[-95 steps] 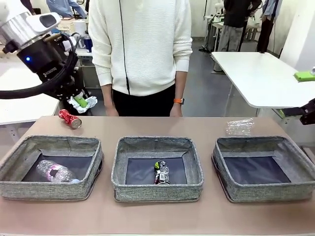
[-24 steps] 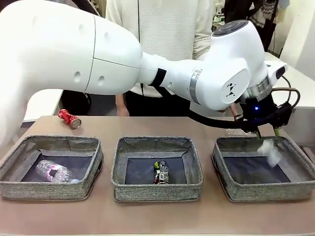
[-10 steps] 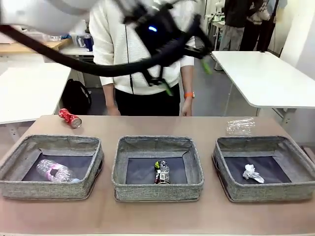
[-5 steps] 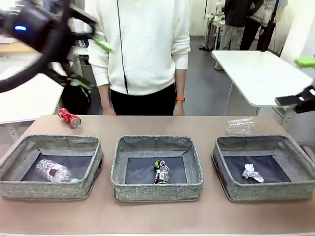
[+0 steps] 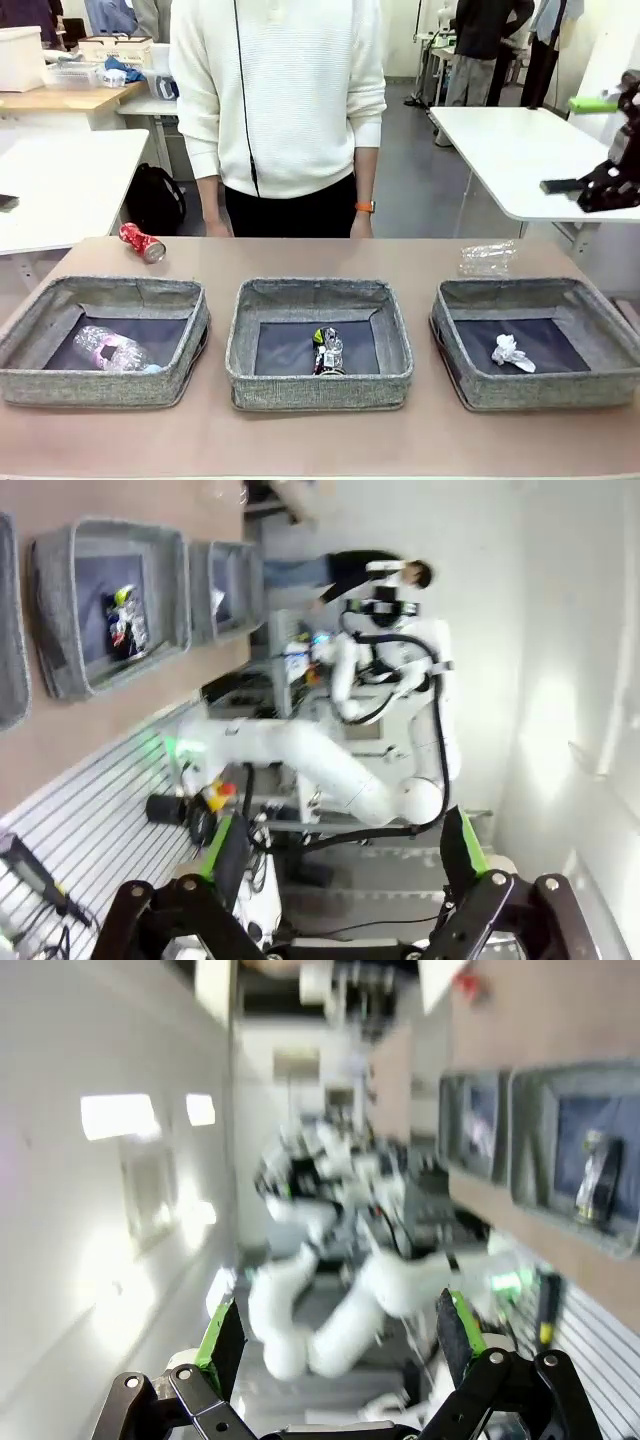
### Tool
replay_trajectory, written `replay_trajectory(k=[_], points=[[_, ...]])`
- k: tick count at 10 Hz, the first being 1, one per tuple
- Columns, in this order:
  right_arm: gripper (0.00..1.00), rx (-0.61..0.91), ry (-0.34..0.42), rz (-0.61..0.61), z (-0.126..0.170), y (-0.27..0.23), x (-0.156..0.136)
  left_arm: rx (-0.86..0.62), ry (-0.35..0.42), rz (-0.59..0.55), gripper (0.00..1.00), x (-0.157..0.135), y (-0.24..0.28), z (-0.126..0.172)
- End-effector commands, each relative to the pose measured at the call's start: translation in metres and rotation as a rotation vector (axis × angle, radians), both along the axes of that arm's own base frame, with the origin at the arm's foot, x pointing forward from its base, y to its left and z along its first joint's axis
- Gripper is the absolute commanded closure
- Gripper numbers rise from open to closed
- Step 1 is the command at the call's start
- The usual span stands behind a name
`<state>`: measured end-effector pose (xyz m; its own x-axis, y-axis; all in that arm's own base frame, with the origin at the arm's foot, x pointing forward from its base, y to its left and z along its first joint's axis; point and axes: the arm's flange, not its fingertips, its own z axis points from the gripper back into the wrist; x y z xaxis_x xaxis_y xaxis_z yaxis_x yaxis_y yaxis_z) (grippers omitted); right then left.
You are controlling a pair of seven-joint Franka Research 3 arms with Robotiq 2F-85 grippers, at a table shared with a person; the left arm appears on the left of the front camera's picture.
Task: Sort the waste into the appropriate baskets.
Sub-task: Place the picked waste into the Fabric basket indicated by the person.
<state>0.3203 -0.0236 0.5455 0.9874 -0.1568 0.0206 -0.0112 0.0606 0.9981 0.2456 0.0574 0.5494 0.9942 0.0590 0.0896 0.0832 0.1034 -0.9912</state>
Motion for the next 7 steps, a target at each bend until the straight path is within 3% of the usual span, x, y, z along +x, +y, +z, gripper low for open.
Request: replay_trajectory(k=[1, 2, 3, 7], points=[[0.00, 0.058, 0.068, -0.248, 0.006, -0.007, 0.021, -0.135, -0.061, 0.014, 0.00, -0.002, 0.012, -0.042], [0.00, 0.041, 0.063, -0.290, 0.001, -0.009, 0.024, -0.141, -0.025, 0.025, 0.00, -0.002, 0.014, -0.053], [0.00, 0.019, 0.039, -0.120, -0.002, -0.015, 0.012, -0.074, -0.030, 0.038, 0.00, -0.003, 0.024, -0.017], [0.00, 0.019, 0.039, -0.120, -0.002, -0.015, 0.012, -0.074, -0.030, 0.038, 0.00, -0.003, 0.024, -0.017]])
